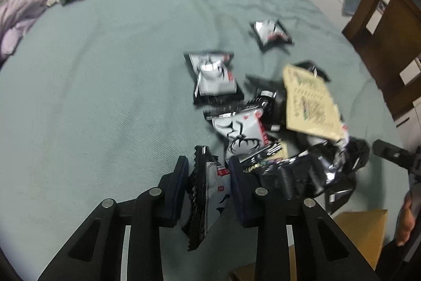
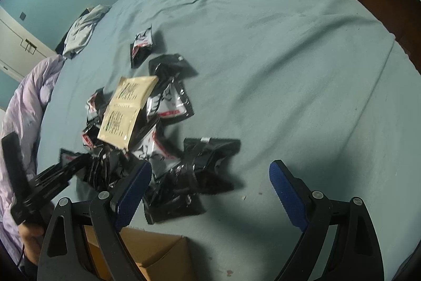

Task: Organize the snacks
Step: 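Carry the white-red packet over the box and open the left tool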

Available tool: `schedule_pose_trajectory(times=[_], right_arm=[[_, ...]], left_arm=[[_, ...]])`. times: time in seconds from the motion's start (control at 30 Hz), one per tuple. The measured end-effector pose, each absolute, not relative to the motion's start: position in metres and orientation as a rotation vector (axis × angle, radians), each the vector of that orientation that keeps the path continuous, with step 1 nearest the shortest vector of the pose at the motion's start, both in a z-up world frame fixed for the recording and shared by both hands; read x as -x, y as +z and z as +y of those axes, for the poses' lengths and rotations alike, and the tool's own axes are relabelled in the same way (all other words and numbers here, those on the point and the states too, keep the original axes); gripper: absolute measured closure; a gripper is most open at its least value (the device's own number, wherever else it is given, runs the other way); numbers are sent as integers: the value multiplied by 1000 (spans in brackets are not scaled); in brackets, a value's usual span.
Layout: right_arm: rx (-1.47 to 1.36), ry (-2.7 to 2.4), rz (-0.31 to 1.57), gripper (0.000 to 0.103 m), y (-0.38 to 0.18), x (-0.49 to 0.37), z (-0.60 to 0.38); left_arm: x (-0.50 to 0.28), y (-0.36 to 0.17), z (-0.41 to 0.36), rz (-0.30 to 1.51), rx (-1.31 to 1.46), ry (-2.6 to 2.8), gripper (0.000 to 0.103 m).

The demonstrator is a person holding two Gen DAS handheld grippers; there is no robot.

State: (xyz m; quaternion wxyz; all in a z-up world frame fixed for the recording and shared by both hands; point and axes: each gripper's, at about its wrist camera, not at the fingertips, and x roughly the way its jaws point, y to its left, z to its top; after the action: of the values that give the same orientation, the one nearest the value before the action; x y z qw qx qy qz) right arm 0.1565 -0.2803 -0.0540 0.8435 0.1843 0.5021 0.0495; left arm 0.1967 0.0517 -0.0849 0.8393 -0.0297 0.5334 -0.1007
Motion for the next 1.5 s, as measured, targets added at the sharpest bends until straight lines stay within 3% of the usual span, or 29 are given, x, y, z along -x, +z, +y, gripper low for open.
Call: schedule_pose_trajectory(times=[0.37,0.47,0.53,0.57,0.6,0.77,0.93,1.17,1.5], right_arm=[[-395,119,1134,12,-76,-173,-278],[-364,118,1149,22,-82,-179,-273],[-329,117,1121,34,-80,-176,-270],[-305,116,1113,50,-79,-174,-268],[-287,119,1106,59,-79,-173,-266],[-196,101,1054,63,-73,-156,-258],[-279,104,929,63,-36,-123,-270],[-330,193,695,63,22,-22,-291],[-393,325,704,63,15,64,-278]], left_arm=[[-130,7,55,1006,82,-222,80],[-99,23,41,985,51,-268,80],[-80,29,31,970,27,-292,80],[-68,30,28,968,19,-309,80],[-61,30,26,971,16,-318,80],[-35,16,20,986,58,-333,80],[-29,3,11,979,27,-313,80],[-29,-20,10,1050,91,-292,80],[-41,-39,0,1045,-41,-216,80]])
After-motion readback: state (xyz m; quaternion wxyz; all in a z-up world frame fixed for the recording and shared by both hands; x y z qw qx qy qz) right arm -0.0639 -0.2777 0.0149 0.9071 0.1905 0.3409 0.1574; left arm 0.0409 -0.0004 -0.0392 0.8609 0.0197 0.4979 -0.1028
